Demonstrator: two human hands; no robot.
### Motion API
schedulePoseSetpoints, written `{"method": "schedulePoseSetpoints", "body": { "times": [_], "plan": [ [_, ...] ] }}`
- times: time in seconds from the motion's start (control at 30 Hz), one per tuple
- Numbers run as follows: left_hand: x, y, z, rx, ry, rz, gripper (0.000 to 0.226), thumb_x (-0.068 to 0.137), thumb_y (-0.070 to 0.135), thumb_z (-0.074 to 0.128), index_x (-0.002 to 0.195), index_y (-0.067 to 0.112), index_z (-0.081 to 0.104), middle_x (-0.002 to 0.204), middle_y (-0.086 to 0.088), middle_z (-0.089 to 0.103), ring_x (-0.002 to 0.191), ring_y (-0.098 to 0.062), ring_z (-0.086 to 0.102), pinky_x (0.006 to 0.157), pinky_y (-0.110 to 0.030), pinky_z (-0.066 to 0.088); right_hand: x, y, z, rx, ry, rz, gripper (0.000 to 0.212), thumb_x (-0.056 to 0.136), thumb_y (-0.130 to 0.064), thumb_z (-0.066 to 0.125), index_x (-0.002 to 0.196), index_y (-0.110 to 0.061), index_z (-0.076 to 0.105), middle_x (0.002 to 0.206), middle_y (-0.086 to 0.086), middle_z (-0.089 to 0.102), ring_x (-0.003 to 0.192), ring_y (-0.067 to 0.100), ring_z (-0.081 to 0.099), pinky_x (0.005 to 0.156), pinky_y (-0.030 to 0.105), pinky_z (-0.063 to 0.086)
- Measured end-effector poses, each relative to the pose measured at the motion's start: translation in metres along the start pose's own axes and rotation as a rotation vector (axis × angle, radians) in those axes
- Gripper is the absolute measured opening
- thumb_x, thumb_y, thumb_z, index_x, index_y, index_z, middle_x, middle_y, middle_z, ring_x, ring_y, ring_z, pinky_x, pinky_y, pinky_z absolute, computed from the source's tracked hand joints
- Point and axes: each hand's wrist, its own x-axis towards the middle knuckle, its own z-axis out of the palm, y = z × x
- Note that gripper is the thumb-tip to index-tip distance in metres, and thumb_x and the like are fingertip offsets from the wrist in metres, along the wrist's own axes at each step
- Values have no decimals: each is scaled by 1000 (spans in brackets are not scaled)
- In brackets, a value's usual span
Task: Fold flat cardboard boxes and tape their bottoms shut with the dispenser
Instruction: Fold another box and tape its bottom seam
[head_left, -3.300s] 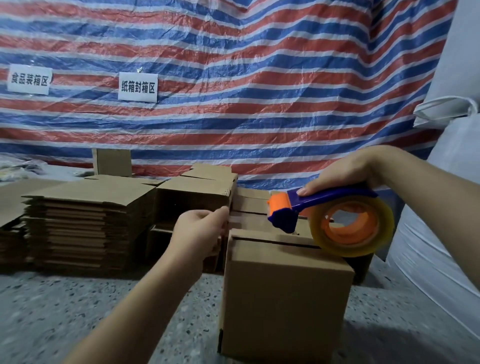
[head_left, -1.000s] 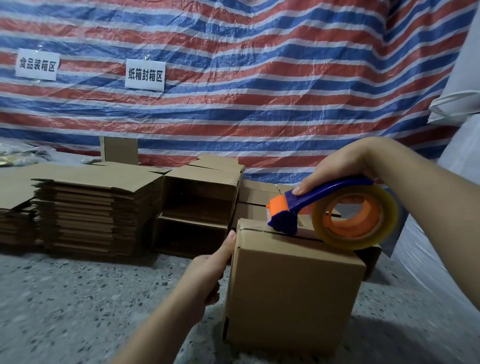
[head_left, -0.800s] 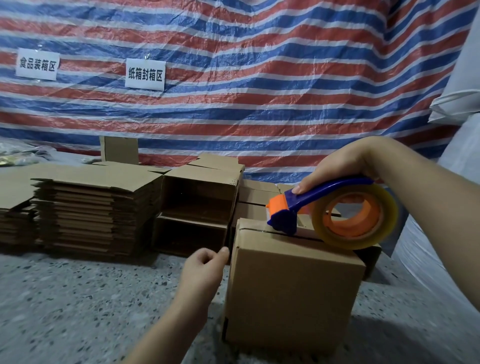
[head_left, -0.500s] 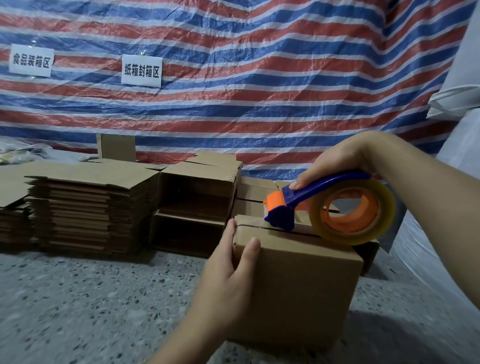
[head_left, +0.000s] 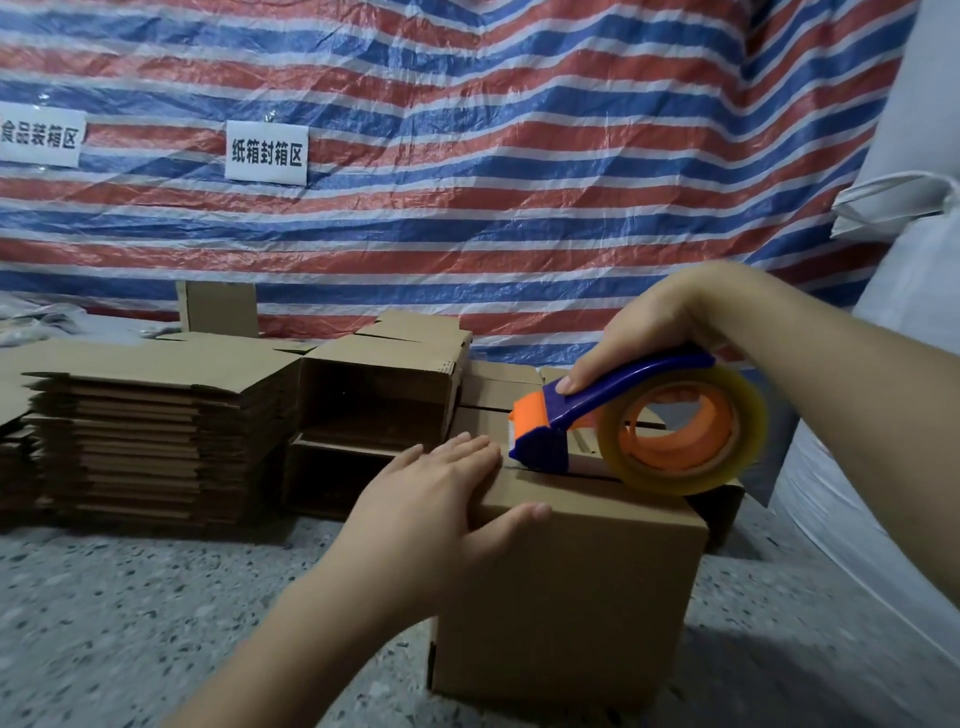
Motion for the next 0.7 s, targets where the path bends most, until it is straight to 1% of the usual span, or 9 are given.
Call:
{"method": "schedulePoseSetpoints", "body": {
  "times": [0.17,0.33,0.43,0.47,0.5,0.53,0.6,0.63,0.7],
  "plan": [
    [0,-3,-1,63,13,18,97,69,88,8,152,41,26,158,23,26,144,5,17,116,-25,8,-2,5,-8,-30,-47,57,82,46,-69,81,104,-12,73,81,8,76,62,17,72,53,26,56],
    [-2,1,-3,83,28,17,94,71,87,7,149,42,33,155,24,32,142,3,24,116,-26,17,-7,44,-14,-59,-32,128,97,40,-75,82,112,-11,71,94,10,78,76,20,74,65,30,58],
    [-2,6,-8,134,2,30,92,72,87,7,146,41,39,152,22,37,140,2,30,117,-28,20,-7,66,-8,-38,-57,156,100,40,-78,82,114,-12,70,95,9,78,77,19,74,67,30,58],
    [-1,7,-11,168,-11,39,91,73,87,7,142,41,43,149,21,43,137,1,36,117,-29,22,-6,69,-4,-40,-77,157,98,41,-78,81,114,-12,70,94,8,78,76,18,74,67,29,58],
    [1,9,-13,211,-23,51,87,73,89,9,134,40,50,141,20,51,130,0,44,115,-30,27,-4,71,-1,-37,-88,156,97,44,-78,79,114,-12,70,93,8,77,76,17,73,68,29,58],
    [3,13,-16,258,-35,60,82,74,90,12,122,39,55,129,19,58,118,-1,51,110,-30,34,-2,73,2,-28,-88,151,96,46,-77,78,115,-12,69,93,7,77,76,18,72,69,28,57],
    [9,24,-19,358,-62,68,72,74,92,18,96,35,55,104,16,62,95,-4,55,98,-29,42,-1,73,3,-8,-82,138,93,51,-76,77,117,-11,69,90,7,75,75,18,71,69,28,58],
    [13,31,-19,410,-78,70,70,74,92,20,90,33,55,96,13,62,90,-6,54,92,-28,43,-1,72,4,-4,-84,139,91,53,-75,77,117,-11,68,89,6,75,74,17,71,68,28,58],
    [20,43,-14,477,-115,59,73,78,87,24,91,26,61,92,6,61,88,-11,55,86,-28,47,-2,70,3,-10,-91,152,89,54,-75,77,117,-12,68,87,6,76,73,16,72,65,27,58]
  ]
}}
